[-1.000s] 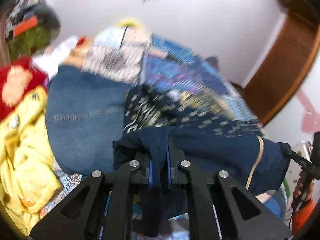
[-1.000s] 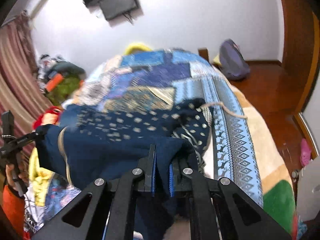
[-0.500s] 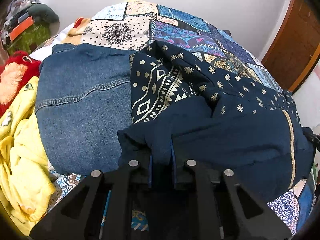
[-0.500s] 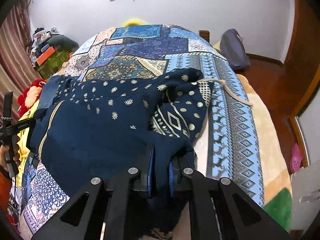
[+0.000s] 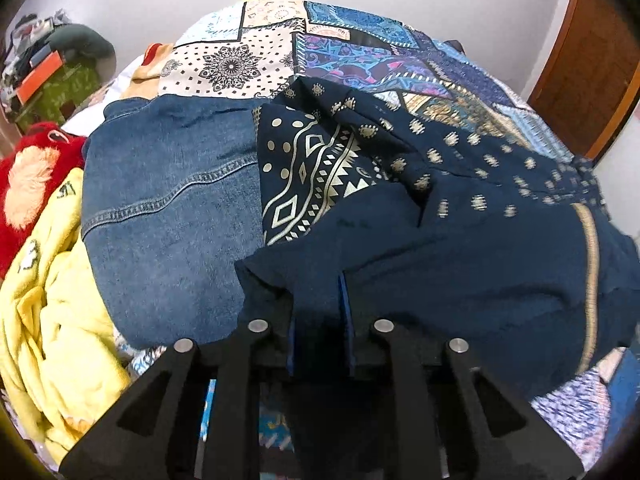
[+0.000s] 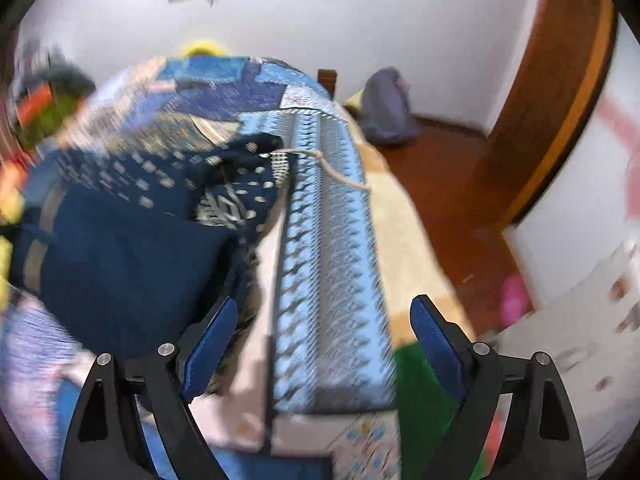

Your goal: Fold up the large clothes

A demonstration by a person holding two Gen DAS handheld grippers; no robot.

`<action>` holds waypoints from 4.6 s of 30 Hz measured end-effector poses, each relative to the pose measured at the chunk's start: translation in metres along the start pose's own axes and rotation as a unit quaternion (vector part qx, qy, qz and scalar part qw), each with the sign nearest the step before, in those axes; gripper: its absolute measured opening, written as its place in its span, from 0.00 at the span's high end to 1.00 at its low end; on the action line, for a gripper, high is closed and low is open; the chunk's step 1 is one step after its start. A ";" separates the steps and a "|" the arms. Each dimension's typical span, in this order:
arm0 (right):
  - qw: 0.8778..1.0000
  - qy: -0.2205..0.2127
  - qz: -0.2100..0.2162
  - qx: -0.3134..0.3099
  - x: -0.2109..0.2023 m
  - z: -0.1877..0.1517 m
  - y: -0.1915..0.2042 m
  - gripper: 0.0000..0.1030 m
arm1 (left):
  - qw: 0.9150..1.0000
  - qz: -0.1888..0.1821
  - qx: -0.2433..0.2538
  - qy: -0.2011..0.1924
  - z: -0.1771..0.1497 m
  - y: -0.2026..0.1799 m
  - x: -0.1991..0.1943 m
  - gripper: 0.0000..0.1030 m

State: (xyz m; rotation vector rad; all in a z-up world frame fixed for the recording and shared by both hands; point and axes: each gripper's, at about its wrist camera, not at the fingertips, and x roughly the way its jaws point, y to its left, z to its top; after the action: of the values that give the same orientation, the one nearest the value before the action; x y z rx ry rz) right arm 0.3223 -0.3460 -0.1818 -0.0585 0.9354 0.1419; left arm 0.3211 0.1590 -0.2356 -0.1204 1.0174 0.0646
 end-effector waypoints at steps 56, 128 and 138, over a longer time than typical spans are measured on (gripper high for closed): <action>0.992 -0.039 0.121 0.027 0.093 0.143 0.060 0.93 | 0.992 -0.067 -0.087 -0.058 0.090 0.012 -0.006 0.95; 0.977 0.057 0.056 -0.196 0.079 0.025 0.136 0.92 | 0.999 -0.024 0.033 -0.009 -0.027 -0.043 0.004 0.15; 0.989 0.066 0.033 -0.130 0.064 -0.008 0.069 0.92 | 0.999 0.011 -0.034 0.013 -0.061 0.002 -0.012 0.15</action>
State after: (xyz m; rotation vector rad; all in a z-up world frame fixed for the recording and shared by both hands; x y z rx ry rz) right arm 0.3429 -0.2724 -0.2369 -0.2816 1.0472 0.3245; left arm 0.2635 0.1533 -0.2570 -0.1733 1.0428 0.1183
